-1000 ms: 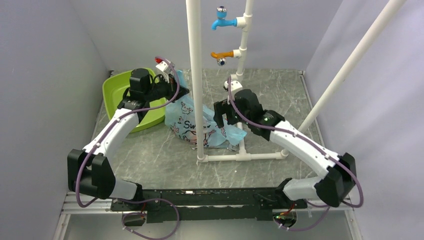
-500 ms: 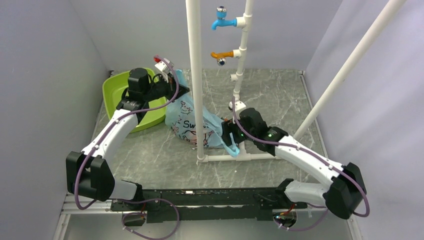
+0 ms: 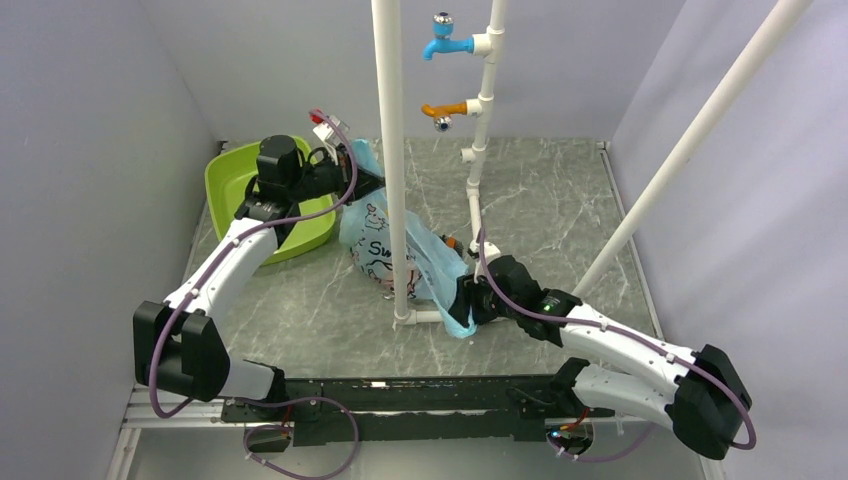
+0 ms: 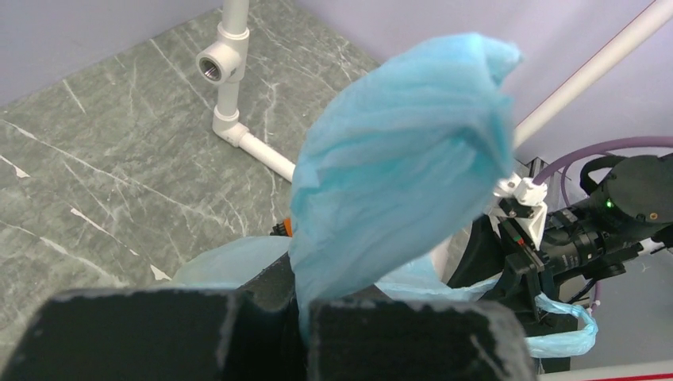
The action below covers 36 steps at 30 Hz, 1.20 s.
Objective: Take the fake fruits out of the plastic bag
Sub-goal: Adjust the plastic bag at the center of the board.
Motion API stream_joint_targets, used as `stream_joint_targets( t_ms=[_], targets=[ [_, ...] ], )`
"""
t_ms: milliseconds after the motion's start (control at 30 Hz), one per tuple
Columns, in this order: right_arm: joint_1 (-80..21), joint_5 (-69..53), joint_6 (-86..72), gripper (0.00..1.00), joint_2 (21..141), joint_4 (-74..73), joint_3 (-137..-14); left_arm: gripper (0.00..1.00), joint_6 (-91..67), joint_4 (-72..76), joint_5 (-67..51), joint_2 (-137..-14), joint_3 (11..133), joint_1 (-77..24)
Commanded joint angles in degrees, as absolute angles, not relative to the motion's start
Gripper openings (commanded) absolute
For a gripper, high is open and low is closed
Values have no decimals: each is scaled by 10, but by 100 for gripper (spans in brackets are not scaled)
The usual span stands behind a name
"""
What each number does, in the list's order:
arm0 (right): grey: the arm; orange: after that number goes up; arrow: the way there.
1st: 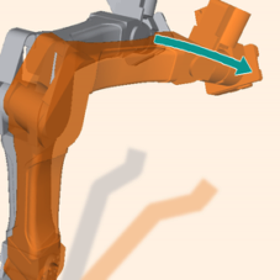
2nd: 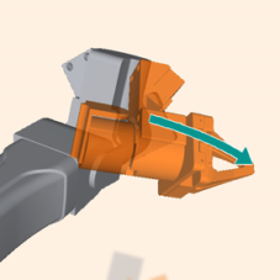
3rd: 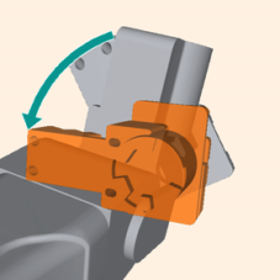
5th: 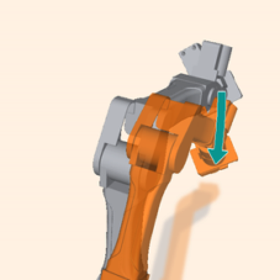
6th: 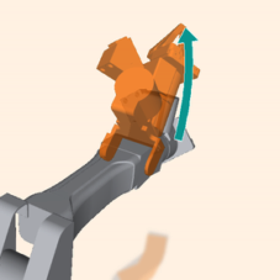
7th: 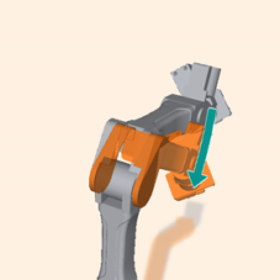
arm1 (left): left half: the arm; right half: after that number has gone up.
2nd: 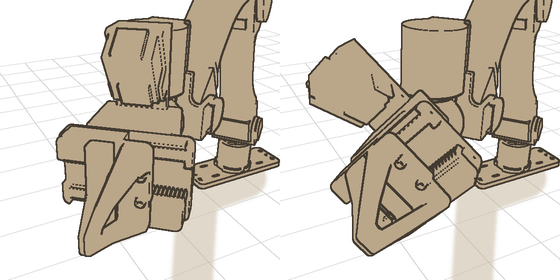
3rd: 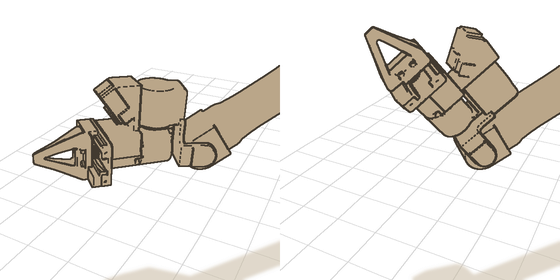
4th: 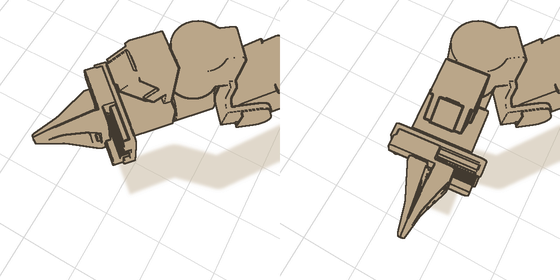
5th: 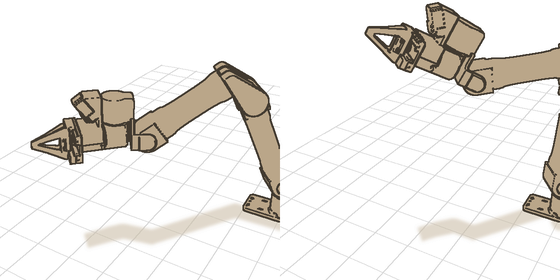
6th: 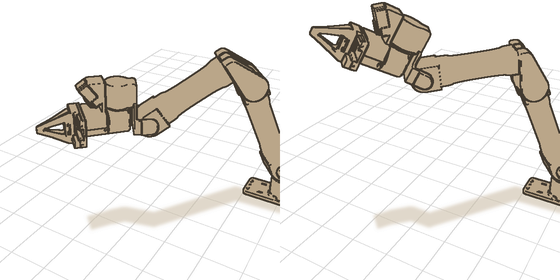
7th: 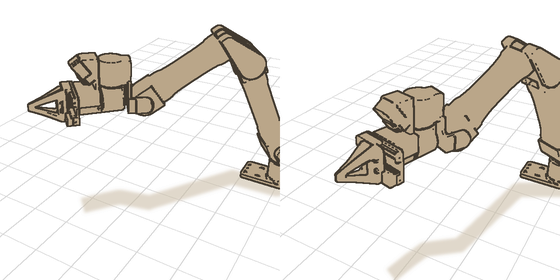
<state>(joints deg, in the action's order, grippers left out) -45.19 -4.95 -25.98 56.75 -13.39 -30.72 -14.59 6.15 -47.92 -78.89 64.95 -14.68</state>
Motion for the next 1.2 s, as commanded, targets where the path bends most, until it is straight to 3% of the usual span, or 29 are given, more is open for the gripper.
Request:
stream_joint_targets(
  t_ms=[0,167,333,567,733,933,1000,1067,1100,1167],
  targets=[
    [-466,-19,-286,53,550,-142,-304,0,-146,76,-473,-780,673,-145],
    [-467,24,-226,76,543,-184,-393,0,-148,77,-476,-782,672,-149],
    [-467,55,-176,85,584,-197,-503,0,-114,44,-456,-774,676,-167],
    [-466,66,-147,85,645,-143,-576,0,-86,29,-437,-754,668,-183],
    [-467,44,-78,76,709,-93,-601,0,-88,29,-445,-757,670,-183],
    [-466,27,-50,75,776,-28,-611,0,-82,22,-445,-761,673,-183],
    [-465,26,-57,69,801,-14,-618,0,-80,21,-442,-763,674,-183],
    [-466,27,-71,41,823,-14,-633,5,-78,15,-434,-764,677,-183],
    [-466,32,-86,25,831,-17,-641,16,-76,10,-429,-763,680,-183],
    [-466,46,-114,3,835,-17,-653,42,-70,1,-416,-761,682,-183]
  ],
)
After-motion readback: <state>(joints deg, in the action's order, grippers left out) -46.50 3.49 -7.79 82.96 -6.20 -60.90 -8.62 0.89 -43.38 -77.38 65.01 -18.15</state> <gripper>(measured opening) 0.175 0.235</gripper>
